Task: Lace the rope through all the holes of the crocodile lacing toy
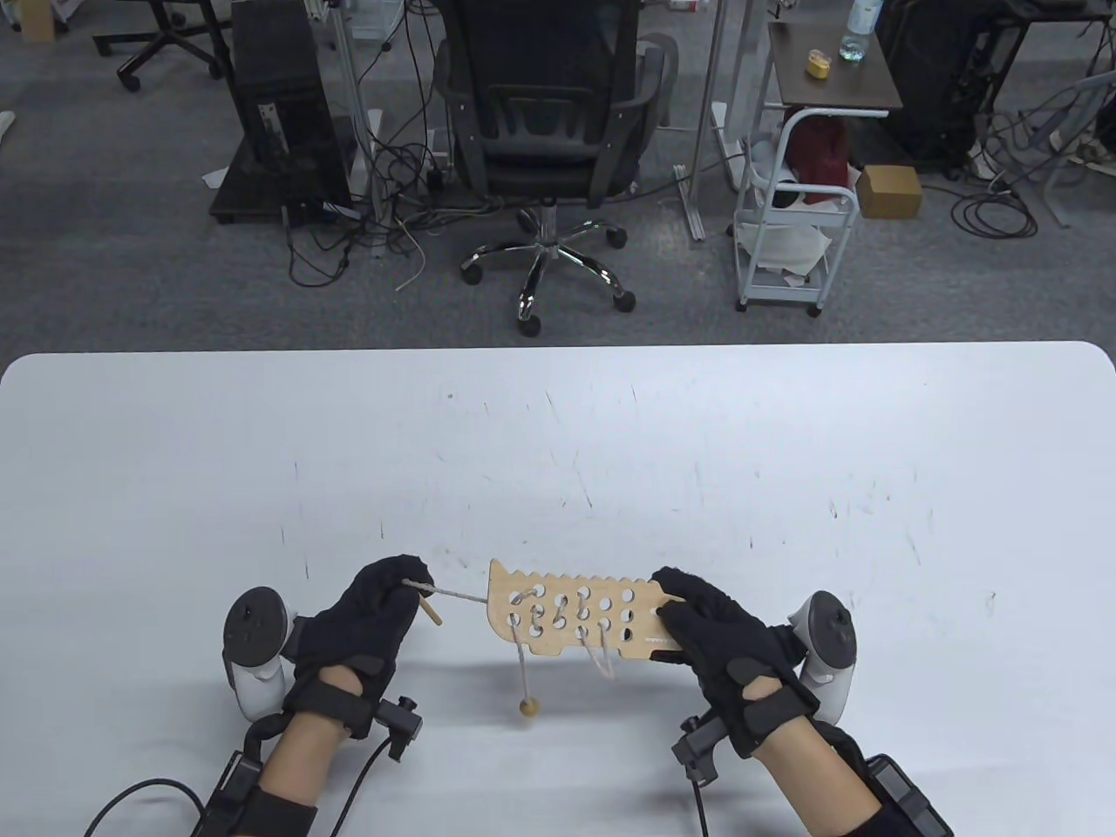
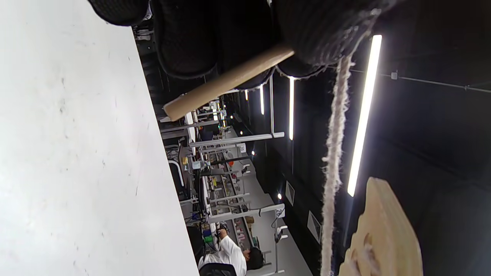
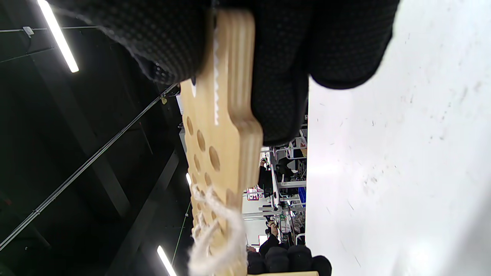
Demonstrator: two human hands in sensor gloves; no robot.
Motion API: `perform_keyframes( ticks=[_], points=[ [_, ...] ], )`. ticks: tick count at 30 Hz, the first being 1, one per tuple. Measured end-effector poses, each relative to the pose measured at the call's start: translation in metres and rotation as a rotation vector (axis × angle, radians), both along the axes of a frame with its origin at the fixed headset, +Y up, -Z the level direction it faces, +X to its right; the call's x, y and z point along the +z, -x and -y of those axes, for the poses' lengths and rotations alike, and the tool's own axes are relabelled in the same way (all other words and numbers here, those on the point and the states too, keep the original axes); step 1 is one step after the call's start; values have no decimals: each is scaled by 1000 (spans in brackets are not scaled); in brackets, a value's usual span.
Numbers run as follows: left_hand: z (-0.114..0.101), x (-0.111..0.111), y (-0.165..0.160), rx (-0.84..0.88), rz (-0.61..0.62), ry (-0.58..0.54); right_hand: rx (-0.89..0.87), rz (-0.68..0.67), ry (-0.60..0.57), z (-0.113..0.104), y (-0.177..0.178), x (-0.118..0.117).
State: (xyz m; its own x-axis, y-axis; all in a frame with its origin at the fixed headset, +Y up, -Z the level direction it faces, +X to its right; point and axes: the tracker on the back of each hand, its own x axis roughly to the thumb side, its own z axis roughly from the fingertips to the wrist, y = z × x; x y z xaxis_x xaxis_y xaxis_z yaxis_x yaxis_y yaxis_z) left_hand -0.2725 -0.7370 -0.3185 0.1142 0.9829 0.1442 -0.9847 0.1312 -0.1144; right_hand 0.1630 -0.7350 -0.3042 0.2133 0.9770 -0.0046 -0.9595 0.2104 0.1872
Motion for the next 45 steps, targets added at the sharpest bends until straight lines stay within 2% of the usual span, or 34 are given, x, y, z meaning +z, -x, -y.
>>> perform_keyframes(
  ticks=[14,18,30,38,45],
  points=[
    [-2,-3,48,127,-176,-7,-14,80,21,3,-21,-10],
    [1,-5,53,123,-186,-5,-9,78,15,3,-21,-10],
    [-3,-4,43,112,-162,13,-35,54,24,3,-17,-7],
    [-22,-8,29,-30,-170,0,-32,9,13,0,-8,-3],
    [-28,-11,-2,-138,-70,44,-20,-28,1,-1,1,1]
  ],
)
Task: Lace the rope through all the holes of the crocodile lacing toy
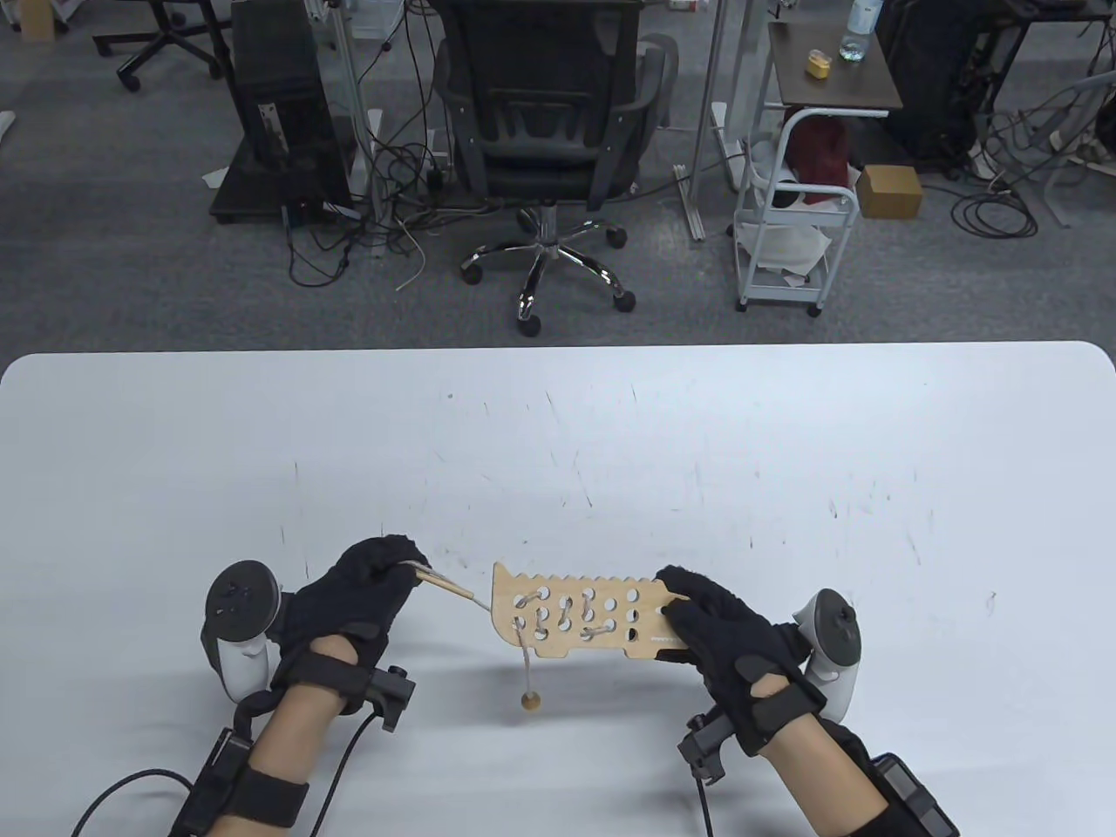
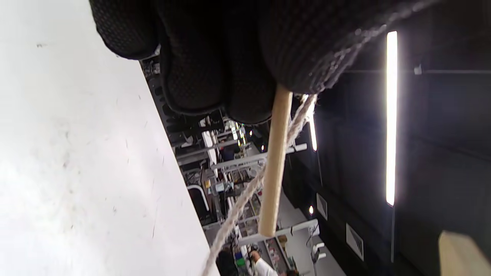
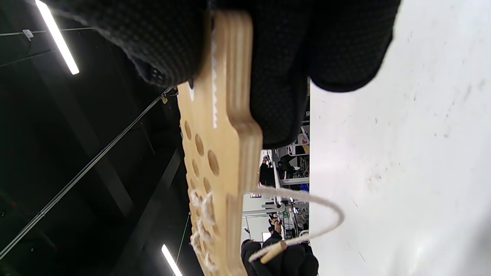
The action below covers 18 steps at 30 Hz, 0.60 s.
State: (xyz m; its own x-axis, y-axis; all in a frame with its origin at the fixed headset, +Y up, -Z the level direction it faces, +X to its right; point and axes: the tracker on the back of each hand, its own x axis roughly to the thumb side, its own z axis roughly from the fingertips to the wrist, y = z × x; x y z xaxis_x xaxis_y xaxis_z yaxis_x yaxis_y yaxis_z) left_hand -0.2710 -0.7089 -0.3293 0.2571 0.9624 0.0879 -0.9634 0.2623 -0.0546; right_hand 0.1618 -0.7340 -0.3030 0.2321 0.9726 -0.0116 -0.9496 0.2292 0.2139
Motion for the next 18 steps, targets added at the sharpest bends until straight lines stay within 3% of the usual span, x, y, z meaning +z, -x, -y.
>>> perform_keyframes(
  ticks=[8,18],
  points=[
    [4,-2,-42,32,155,67,7,-19,-12,-1,6,4],
    [17,3,-82,197,331,192,7,-44,-19,-2,13,7]
  ],
)
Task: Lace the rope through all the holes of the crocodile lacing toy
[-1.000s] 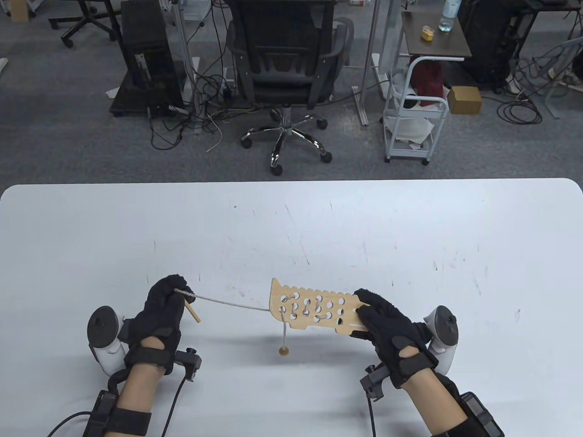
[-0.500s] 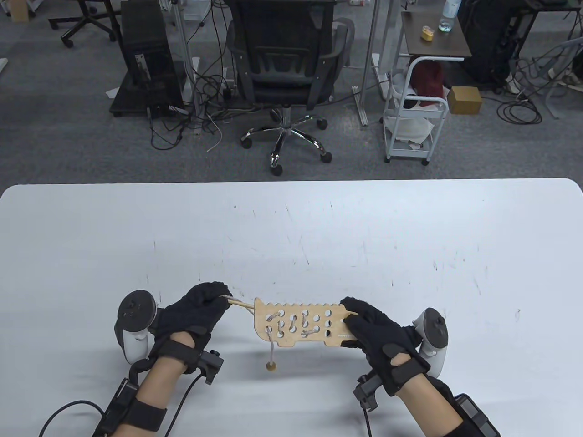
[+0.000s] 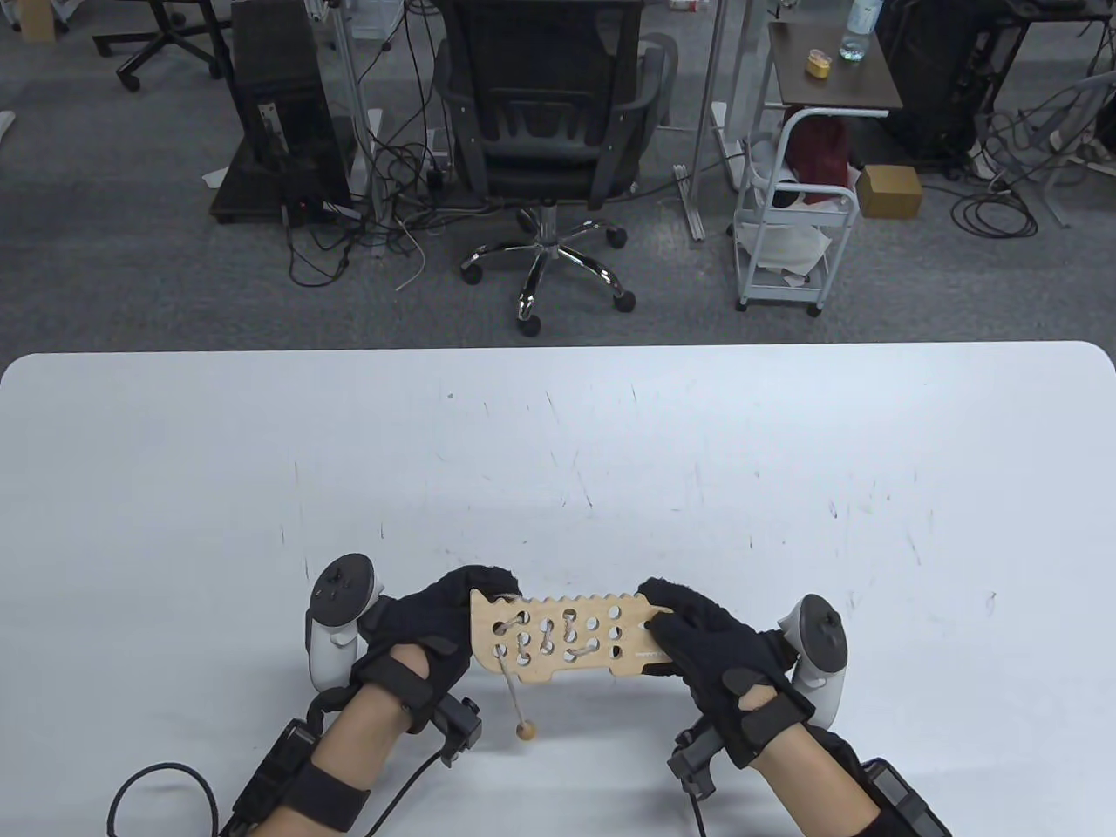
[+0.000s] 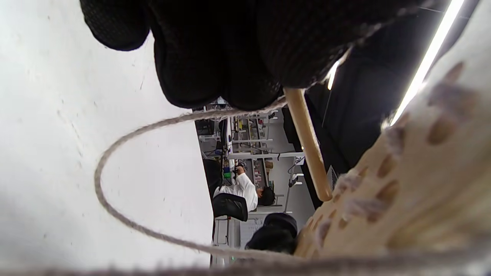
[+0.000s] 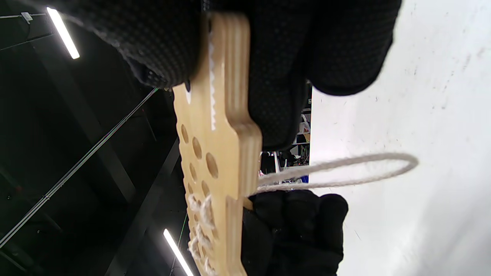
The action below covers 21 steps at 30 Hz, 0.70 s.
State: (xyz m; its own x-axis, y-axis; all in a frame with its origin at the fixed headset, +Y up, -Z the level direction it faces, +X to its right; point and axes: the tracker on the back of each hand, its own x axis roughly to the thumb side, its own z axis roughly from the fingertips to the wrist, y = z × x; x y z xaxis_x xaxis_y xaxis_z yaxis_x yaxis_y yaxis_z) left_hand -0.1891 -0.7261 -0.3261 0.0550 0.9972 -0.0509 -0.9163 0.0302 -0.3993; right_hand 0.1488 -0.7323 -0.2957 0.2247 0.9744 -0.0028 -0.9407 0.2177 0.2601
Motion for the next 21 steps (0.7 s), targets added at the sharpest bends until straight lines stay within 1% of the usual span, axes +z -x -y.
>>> perform_keyframes(
  ticks=[7,12,16,21],
  points=[
    [14,3,-10,67,83,76,-8,-20,-5,0,5,3],
    [20,7,-16,115,127,114,-13,-31,-7,0,8,5],
    [24,10,-16,120,103,112,-16,-35,-8,1,9,6],
    [19,14,-11,54,69,50,-6,-59,-29,1,12,7]
  ],
)
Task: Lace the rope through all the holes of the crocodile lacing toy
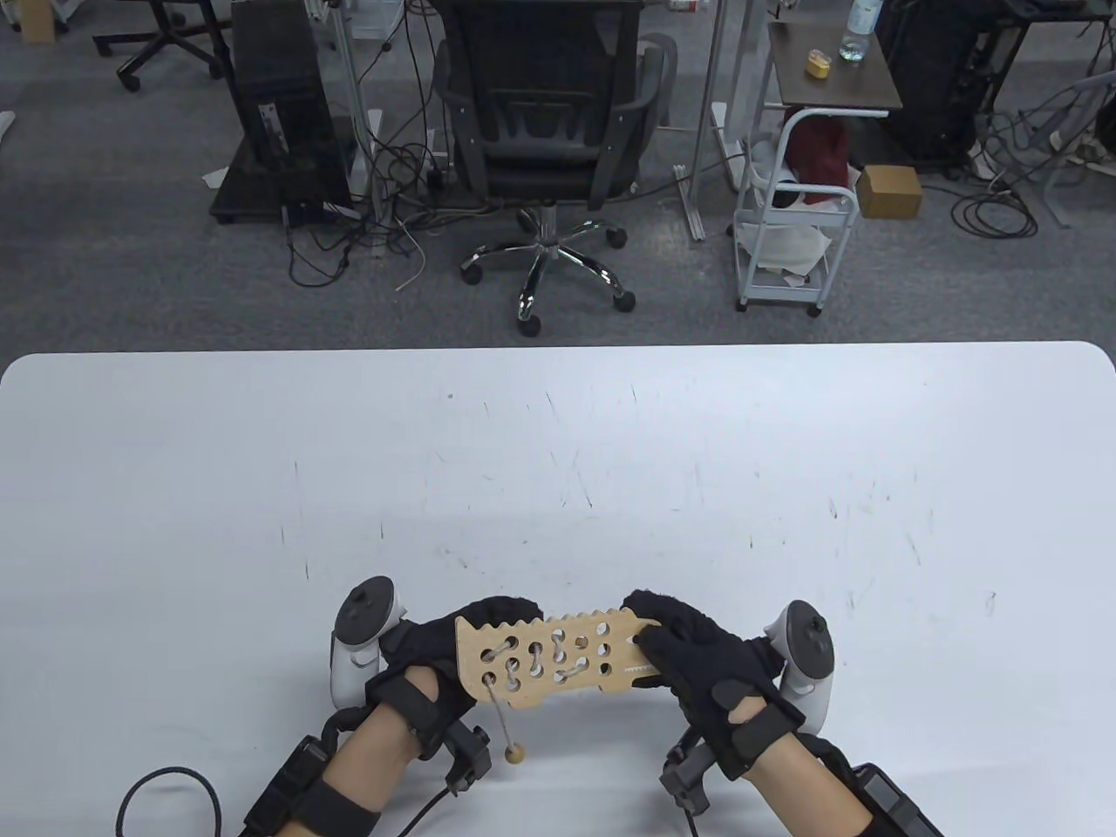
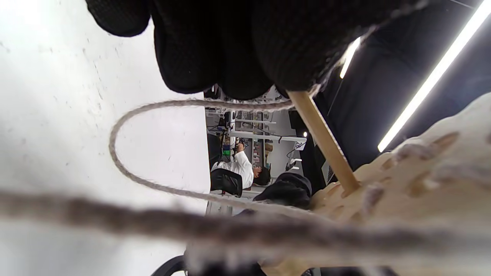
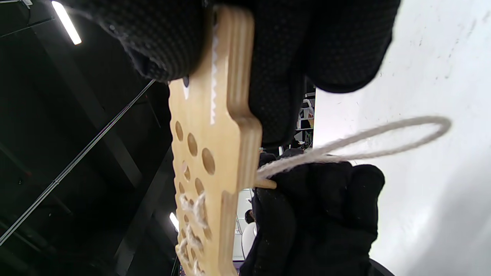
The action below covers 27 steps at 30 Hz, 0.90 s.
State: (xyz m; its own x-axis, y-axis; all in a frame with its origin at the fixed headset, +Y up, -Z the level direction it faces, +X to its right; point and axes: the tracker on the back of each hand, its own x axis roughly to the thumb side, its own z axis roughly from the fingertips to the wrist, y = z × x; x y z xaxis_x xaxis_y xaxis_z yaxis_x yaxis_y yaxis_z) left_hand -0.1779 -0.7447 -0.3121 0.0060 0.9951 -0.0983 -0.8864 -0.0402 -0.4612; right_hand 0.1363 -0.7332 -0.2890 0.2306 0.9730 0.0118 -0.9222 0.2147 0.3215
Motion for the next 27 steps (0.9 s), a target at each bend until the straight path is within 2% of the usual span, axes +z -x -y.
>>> perform_keyframes(
  ticks=[13,27],
  points=[
    [-14,7,-2,-50,31,-120,36,-15,-27,3,6,2],
    [-17,14,-11,112,152,-82,105,25,-64,6,6,-2]
  ],
)
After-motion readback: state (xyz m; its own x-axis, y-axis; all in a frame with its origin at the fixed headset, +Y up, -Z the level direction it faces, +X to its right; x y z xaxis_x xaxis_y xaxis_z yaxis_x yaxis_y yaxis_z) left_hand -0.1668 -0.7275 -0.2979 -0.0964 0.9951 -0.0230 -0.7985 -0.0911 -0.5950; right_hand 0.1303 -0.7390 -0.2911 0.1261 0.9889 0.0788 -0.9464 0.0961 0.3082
